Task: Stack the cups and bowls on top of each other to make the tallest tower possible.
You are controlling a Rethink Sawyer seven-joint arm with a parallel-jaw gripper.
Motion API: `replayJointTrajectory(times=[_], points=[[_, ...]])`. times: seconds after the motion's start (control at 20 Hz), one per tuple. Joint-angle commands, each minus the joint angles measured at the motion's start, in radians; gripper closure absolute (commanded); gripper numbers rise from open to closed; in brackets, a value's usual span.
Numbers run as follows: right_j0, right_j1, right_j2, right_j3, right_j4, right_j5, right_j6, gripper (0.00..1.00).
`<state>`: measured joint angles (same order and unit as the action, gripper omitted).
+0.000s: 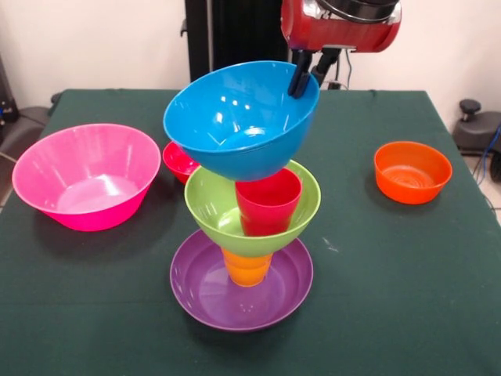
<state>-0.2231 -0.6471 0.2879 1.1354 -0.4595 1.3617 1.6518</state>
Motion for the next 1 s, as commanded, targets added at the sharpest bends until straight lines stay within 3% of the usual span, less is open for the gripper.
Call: replayJointTrajectory(times=[0.05,0.7,1.0], points=[[0.018,0.069,-0.002,-0.044,-0.045,0.053,-0.007,1.0],[0.041,0.102,-0.009,-0.121,-0.041,0.12,-0.004,1.0],[0.05,0.092,-0.027,-0.103,-0.037,0.108,-0.004,1.0]])
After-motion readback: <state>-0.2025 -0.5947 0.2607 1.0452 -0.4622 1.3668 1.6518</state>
